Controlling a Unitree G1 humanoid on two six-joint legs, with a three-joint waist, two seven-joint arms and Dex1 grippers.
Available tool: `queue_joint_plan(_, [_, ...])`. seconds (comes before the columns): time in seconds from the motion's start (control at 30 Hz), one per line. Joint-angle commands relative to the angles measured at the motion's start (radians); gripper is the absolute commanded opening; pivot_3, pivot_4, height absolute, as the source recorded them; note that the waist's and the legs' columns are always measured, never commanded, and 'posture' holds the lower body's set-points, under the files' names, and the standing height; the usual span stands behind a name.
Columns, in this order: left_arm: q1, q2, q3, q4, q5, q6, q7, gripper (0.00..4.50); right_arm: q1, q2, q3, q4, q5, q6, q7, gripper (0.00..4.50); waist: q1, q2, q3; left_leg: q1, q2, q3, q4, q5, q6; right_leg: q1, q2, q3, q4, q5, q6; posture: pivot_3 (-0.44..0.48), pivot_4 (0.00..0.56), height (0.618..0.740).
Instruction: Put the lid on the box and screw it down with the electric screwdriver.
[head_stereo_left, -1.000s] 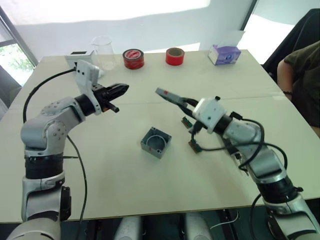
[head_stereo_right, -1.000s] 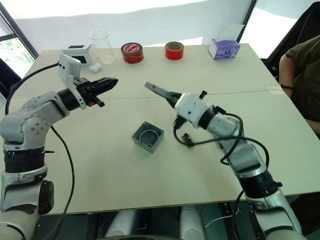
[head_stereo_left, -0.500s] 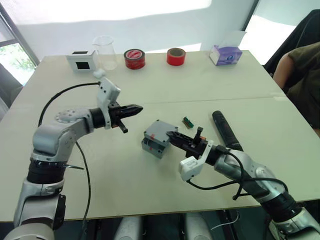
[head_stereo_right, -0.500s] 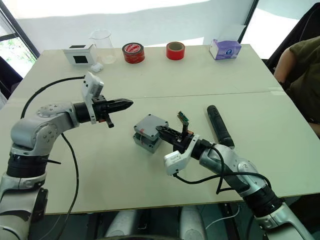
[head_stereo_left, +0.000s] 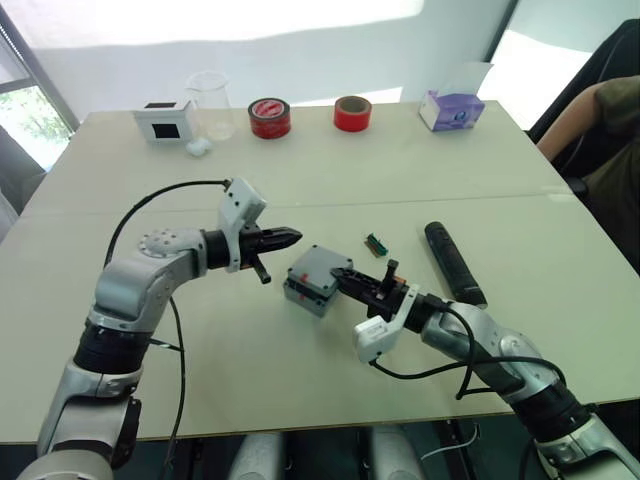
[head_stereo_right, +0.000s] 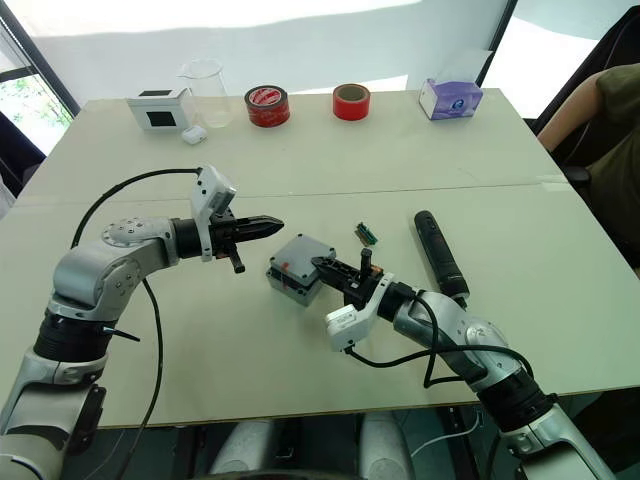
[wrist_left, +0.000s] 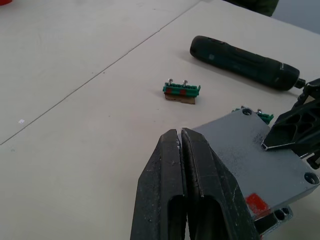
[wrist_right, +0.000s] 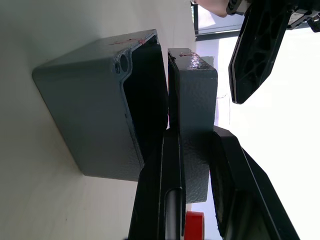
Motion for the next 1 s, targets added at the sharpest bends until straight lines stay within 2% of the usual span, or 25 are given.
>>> queue_joint_plan(0.03, [-0.004,0.002,-0.01,-0.009,0.021,-0.03,-0.014,0.07,-0.027,0.011,-0.005,-0.013,-0.007,-0.02,-0.022,0.14,0.0,0.0,0.0,0.0,0.0,0.0,0.0,0.0,0.0,0.0,0.0,0.0,0.0,0.0,0.0,0.0,0.15,0.74])
queue_joint_plan(0.9, [0.036,0.014,-0.11,-0.017,0.134,-0.086,-0.076,0.07,-0.032,0.013,0.021,0.049,-0.021,-0.057,-0.002,0.14,0.0,0.0,0.0,0.0,0.0,0.0,0.0,0.0,0.0,0.0,0.0,0.0,0.0,0.0,0.0,0.0,0.15,0.74])
queue_joint_plan(1.0, [0.038,0.06,-0.212,-0.006,0.196,-0.056,-0.121,0.07,-0.021,0.016,0.019,0.06,0.005,-0.041,0.022,0.14,0.0,0.0,-0.001,0.001,0.0,0.0,0.0,0.0,0.0,0.001,0.0,0.0,0.0,0.0,0.0,0.0,0.15,0.74])
